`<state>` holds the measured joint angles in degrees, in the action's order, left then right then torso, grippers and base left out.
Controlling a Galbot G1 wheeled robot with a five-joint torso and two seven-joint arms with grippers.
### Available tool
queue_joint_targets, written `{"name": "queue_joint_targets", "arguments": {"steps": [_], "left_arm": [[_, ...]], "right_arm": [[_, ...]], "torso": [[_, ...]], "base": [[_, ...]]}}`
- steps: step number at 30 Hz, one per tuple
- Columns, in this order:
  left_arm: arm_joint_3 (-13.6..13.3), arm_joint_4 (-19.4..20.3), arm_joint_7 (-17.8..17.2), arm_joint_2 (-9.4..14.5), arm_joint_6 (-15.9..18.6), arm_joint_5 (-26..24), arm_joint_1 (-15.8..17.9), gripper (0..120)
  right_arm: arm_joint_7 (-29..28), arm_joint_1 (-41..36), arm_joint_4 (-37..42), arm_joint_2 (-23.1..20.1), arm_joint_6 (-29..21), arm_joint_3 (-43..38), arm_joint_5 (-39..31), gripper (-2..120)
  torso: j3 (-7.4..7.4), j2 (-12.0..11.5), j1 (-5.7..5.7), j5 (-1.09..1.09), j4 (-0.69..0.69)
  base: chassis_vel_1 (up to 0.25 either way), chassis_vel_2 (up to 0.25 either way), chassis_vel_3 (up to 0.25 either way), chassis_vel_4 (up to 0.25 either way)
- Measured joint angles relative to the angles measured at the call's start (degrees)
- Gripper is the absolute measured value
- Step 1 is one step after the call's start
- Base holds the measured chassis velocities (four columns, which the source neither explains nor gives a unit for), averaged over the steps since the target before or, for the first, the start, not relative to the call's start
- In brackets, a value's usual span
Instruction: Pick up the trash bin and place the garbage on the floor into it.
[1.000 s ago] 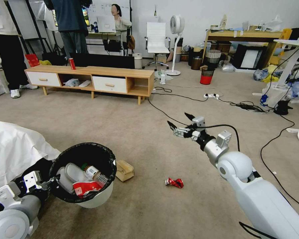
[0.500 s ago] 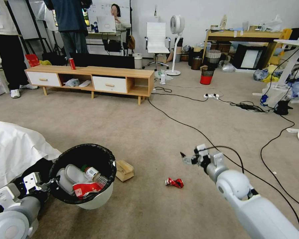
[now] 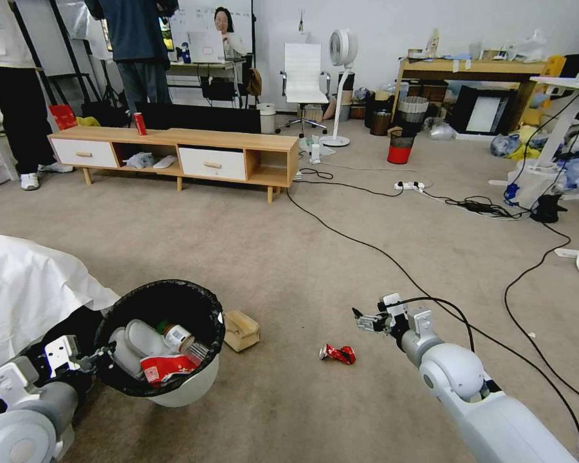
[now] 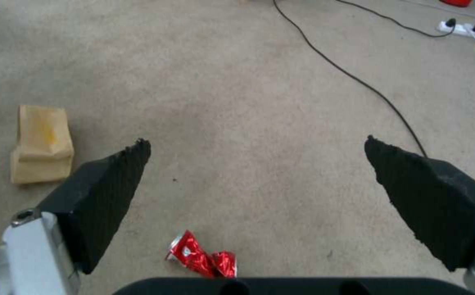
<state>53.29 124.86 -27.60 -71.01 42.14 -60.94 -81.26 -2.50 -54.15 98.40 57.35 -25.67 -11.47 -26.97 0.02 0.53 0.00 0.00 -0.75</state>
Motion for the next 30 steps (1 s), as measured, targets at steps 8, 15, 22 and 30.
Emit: {"name": "queue_joint_targets", "arguments": {"steps": [8,15,22,30], "left_arm": [[-0.5,0.1,-0.4,-0.4,0.0,-0.5,0.0,3],[-0.6,0.2,-0.4,-0.6,0.0,-0.5,0.0,3],[-0.7,0.2,-0.4,-0.6,0.0,-0.5,0.3,3],[-0.9,0.3,-0.4,-0.8,0.0,-0.5,0.2,3]], "right_arm": [[0.4,-0.4,0.0,0.2,0.5,0.1,0.2,100],[0.7,-0.7,0.0,0.3,0.9,0.1,0.5,100],[0.9,-0.6,0.0,0.3,1.1,0.1,0.5,100],[1.2,-0.4,-0.1,0.3,1.5,0.3,0.5,100]], "torso": [[0.00,0.0,0.00,-0.01,0.00],[0.03,0.0,0.00,-0.02,0.03],[0.51,0.5,0.00,-0.01,0.01],[1.10,1.1,0.02,-0.01,0.01]], "base": [[0.000,0.000,0.000,0.000],[0.000,0.000,0.000,0.000],[0.000,0.000,0.000,0.000],[0.000,0.000,0.000,0.000]]}}
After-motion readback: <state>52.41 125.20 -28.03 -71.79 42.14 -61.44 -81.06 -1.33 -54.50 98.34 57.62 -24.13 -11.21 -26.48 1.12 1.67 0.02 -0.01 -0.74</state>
